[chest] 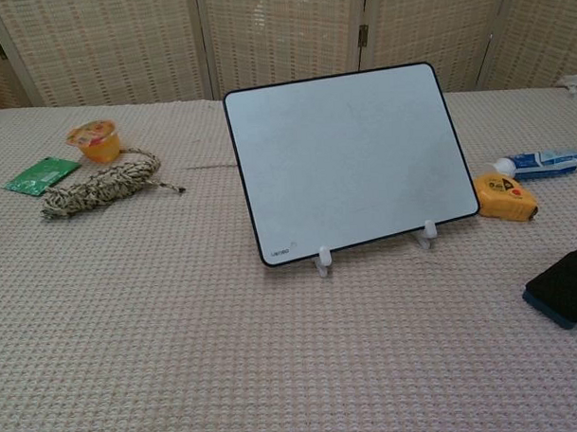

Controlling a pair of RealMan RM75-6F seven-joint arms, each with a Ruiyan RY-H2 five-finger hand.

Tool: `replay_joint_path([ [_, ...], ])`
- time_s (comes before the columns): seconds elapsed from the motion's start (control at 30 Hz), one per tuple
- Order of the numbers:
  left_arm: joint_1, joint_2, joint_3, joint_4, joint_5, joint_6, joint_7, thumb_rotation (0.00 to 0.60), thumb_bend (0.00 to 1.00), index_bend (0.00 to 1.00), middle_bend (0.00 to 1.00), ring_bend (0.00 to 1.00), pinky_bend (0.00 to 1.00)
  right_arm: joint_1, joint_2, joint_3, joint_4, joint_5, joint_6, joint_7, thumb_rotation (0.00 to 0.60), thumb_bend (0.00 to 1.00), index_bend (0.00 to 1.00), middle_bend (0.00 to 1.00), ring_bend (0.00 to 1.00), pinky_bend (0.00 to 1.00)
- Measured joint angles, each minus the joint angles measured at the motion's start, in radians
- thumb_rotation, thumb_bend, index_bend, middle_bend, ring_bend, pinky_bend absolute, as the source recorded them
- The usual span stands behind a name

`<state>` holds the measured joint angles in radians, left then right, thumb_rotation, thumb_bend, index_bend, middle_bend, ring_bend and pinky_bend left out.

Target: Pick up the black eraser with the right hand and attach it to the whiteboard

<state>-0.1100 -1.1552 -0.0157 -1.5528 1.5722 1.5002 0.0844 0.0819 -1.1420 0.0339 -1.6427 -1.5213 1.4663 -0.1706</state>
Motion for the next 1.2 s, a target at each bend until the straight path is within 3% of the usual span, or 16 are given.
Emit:
replay_joint_path([
  [0.27,0.000,-0.001,0.003,-0.015,-0.008,-0.014,0.015,0.600,0.22,0.00,0.01,0.00,0.00,0.010,0.004,-0.001,0.003,0.011,-0.032,0.004,0.600,0.31,0.00,0.00,0.00,0.00],
  [0.43,-0.007,0.002,0.000,-0.014,-0.014,-0.022,-0.001,0.600,0.23,0.00,0.01,0.00,0.00,0.047,0.002,-0.013,0.021,-0.001,-0.110,0.000,0.600,0.30,0.01,0.00,0.00,0.00],
  [0.67,-0.009,0.002,0.003,-0.012,-0.009,-0.024,-0.002,0.600,0.23,0.00,0.01,0.00,0.00,0.160,0.024,-0.035,0.002,-0.022,-0.324,-0.075,0.600,0.30,0.25,0.00,0.00,0.00],
  [0.77,-0.005,0.003,0.002,-0.013,-0.008,-0.014,-0.012,0.600,0.23,0.00,0.01,0.00,0.00,0.216,0.027,-0.037,-0.018,-0.014,-0.410,-0.140,0.600,0.30,0.30,0.00,0.00,0.00],
  [0.93,-0.003,-0.001,-0.004,-0.010,-0.021,-0.011,-0.005,0.600,0.22,0.00,0.01,0.00,0.00,0.278,0.018,-0.039,-0.035,0.025,-0.502,-0.202,0.600,0.30,0.30,0.00,0.00,0.00],
  [1.2,-0.001,0.002,-0.002,-0.015,-0.018,-0.010,-0.015,0.600,0.22,0.00,0.00,0.00,0.00,0.308,-0.020,-0.045,-0.015,0.086,-0.546,-0.261,0.600,0.30,0.30,0.00,0.00,0.00],
])
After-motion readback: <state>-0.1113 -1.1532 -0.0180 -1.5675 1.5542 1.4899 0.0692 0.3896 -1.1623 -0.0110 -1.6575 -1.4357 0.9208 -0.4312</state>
